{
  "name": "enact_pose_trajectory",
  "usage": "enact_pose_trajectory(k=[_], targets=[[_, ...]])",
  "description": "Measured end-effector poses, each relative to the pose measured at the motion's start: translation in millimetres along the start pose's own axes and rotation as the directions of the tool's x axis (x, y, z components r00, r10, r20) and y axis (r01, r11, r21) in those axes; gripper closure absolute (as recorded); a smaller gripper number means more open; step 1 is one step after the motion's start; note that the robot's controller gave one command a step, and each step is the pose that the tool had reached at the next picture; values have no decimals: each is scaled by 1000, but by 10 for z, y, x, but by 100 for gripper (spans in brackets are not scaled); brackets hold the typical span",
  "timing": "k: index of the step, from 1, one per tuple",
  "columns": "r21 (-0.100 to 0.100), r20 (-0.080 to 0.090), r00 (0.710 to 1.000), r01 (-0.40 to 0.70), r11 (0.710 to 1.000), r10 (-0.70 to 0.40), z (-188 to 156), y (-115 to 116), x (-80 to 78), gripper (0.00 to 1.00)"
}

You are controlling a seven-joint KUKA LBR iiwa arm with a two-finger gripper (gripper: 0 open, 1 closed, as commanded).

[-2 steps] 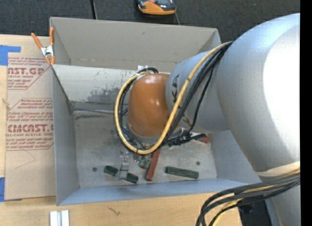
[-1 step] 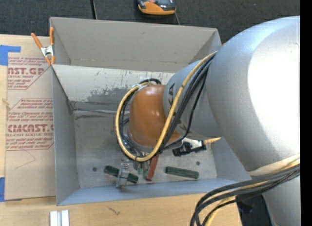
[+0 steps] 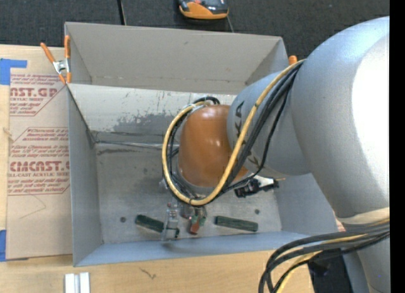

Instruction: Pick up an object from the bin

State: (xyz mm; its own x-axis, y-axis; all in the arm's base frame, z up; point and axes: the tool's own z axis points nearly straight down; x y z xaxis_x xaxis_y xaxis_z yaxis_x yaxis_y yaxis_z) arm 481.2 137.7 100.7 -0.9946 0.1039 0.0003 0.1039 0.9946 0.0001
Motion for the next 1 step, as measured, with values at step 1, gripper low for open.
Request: enact_pose_trajectory(k=[1], targets=[[0, -1, 990, -143, 990, 143, 240, 32, 23, 0]])
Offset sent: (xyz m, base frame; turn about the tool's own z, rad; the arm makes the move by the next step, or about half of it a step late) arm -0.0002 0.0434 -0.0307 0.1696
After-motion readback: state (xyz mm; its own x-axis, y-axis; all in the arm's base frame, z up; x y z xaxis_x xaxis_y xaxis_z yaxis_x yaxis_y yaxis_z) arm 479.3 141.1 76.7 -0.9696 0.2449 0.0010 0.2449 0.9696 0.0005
